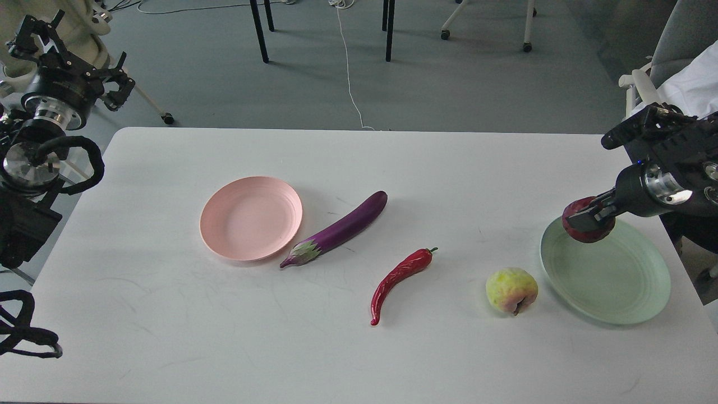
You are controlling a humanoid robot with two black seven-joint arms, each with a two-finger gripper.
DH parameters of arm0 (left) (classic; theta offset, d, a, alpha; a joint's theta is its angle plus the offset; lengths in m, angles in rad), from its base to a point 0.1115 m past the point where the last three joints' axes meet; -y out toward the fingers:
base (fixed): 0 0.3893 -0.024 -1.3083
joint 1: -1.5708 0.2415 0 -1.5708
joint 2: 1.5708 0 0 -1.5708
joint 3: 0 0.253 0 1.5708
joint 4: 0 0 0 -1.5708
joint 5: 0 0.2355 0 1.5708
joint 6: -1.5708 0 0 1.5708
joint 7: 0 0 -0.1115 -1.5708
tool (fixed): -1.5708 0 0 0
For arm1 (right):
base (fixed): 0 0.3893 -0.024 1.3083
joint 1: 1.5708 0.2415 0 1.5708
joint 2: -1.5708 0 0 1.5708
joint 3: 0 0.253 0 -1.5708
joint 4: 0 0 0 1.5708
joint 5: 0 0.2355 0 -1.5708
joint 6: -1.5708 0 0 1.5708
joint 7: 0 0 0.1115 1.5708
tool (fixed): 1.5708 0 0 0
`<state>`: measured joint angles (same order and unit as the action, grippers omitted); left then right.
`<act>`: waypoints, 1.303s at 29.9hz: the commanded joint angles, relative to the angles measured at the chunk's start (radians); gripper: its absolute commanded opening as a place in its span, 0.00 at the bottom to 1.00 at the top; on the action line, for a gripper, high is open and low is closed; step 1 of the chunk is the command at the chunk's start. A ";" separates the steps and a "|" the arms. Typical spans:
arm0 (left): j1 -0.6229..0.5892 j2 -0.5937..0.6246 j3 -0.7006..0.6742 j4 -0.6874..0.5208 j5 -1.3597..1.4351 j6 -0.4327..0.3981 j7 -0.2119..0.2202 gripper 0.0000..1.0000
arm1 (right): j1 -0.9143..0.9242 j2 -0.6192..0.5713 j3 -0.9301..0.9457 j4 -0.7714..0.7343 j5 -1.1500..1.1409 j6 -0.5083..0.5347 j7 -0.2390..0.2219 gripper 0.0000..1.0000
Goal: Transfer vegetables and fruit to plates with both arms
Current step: 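Carry the pomegranate onto the green plate and release it, then move the right gripper down to the peach and grasp it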
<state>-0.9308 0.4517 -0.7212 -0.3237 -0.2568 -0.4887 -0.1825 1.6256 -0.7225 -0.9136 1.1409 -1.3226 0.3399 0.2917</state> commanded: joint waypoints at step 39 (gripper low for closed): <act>0.003 -0.001 0.000 0.000 0.004 0.000 0.002 0.99 | 0.089 0.087 0.058 0.298 0.066 -0.058 -0.011 0.98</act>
<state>-0.9270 0.4527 -0.7210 -0.3237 -0.2530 -0.4887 -0.1795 1.7209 -0.6768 -0.8506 1.4113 -1.2981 0.2794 0.2798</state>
